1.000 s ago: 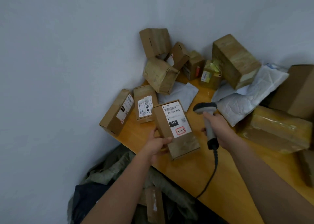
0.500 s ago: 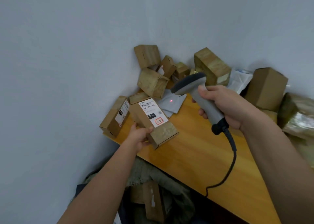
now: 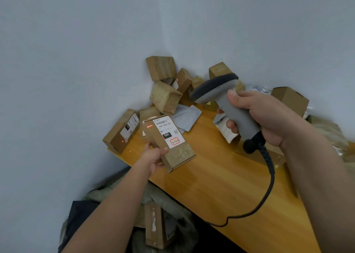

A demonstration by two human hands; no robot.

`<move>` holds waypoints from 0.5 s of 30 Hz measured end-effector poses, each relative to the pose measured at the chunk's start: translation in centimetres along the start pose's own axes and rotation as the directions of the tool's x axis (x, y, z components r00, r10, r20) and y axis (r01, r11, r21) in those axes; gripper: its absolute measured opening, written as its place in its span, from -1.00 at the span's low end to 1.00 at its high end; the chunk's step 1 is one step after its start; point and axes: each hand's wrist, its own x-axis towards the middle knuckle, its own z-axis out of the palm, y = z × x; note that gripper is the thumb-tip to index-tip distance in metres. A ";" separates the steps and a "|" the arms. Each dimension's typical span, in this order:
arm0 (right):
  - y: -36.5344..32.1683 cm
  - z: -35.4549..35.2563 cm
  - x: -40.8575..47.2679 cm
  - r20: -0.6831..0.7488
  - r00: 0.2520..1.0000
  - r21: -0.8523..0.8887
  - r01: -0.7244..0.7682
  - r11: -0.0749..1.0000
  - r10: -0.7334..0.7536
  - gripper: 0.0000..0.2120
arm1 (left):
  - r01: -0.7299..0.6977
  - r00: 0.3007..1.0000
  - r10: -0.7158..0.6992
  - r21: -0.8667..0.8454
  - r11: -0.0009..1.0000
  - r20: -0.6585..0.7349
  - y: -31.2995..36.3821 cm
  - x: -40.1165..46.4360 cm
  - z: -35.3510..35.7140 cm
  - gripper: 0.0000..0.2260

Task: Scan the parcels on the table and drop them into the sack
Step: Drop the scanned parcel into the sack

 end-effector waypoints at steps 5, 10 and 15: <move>-0.3 -2.0 -1.0 0.011 1.000 -0.007 0.007 1.000 -0.006 -0.67 | -0.016 1.000 0.016 -0.015 1.000 -0.002 -0.8 -1.1 1.6 -0.30; -0.3 -2.6 -1.3 0.033 0.999 0.013 0.009 1.000 -0.010 -0.71 | -0.032 0.999 0.031 -0.034 0.999 -0.021 -1.5 -1.6 1.9 -0.28; 0.4 -2.3 -0.4 0.078 0.996 0.015 -0.039 0.999 0.038 -0.67 | -0.012 0.990 0.003 -0.062 0.998 -0.142 -2.0 -2.2 0.1 -0.47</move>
